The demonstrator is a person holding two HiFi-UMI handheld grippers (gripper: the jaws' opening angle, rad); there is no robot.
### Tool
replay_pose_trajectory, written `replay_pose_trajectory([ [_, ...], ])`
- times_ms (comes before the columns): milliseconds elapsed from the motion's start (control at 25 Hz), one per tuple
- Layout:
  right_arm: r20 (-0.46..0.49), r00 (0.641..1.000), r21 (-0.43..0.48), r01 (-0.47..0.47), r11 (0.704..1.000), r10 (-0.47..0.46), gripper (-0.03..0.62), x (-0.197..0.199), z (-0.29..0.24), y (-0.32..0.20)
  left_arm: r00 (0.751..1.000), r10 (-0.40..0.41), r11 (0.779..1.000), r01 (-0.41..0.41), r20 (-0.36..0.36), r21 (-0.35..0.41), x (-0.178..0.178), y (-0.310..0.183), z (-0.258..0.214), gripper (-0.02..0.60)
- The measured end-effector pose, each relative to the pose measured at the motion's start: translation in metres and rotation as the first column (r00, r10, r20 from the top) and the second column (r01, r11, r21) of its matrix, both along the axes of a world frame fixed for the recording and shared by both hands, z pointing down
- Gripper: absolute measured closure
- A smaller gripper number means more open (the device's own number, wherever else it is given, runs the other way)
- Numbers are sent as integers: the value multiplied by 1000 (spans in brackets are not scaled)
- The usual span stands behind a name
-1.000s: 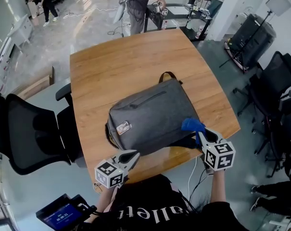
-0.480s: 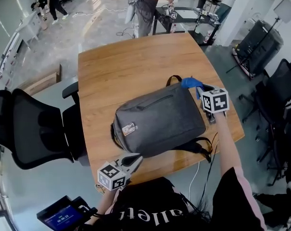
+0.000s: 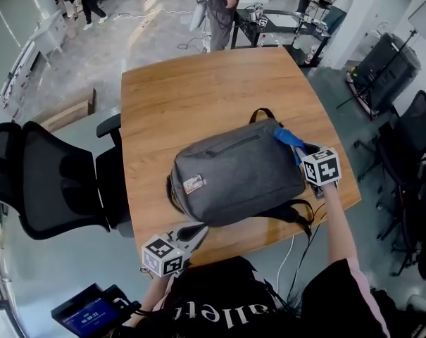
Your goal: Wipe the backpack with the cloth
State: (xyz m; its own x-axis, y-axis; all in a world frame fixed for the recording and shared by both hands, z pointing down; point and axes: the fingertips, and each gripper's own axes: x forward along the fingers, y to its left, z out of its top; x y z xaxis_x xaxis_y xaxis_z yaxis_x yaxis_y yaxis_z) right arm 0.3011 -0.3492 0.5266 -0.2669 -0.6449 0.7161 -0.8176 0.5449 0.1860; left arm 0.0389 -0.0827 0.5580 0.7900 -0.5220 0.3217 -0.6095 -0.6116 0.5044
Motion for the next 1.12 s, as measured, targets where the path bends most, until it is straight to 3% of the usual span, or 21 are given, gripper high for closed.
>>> replay_pose_trajectory([
  [400,78,991,-32,-107,994,109,530,35,16,112,997,76,997,-76,0,5,17,4,-3,580],
  [600,143,967,-55,-206,977,212,530,50,24,163,995,104,995,-104,11,6,28,15,-4,581],
  [760,241,930,-86,-265,960,278,530,33,33,191,995,101,995,-101,23,2,16,16,2,580],
  [1120,342,896,-80,-271,959,282,530,21,34,229,996,52,998,-50,72,-23,13,57,6,580],
])
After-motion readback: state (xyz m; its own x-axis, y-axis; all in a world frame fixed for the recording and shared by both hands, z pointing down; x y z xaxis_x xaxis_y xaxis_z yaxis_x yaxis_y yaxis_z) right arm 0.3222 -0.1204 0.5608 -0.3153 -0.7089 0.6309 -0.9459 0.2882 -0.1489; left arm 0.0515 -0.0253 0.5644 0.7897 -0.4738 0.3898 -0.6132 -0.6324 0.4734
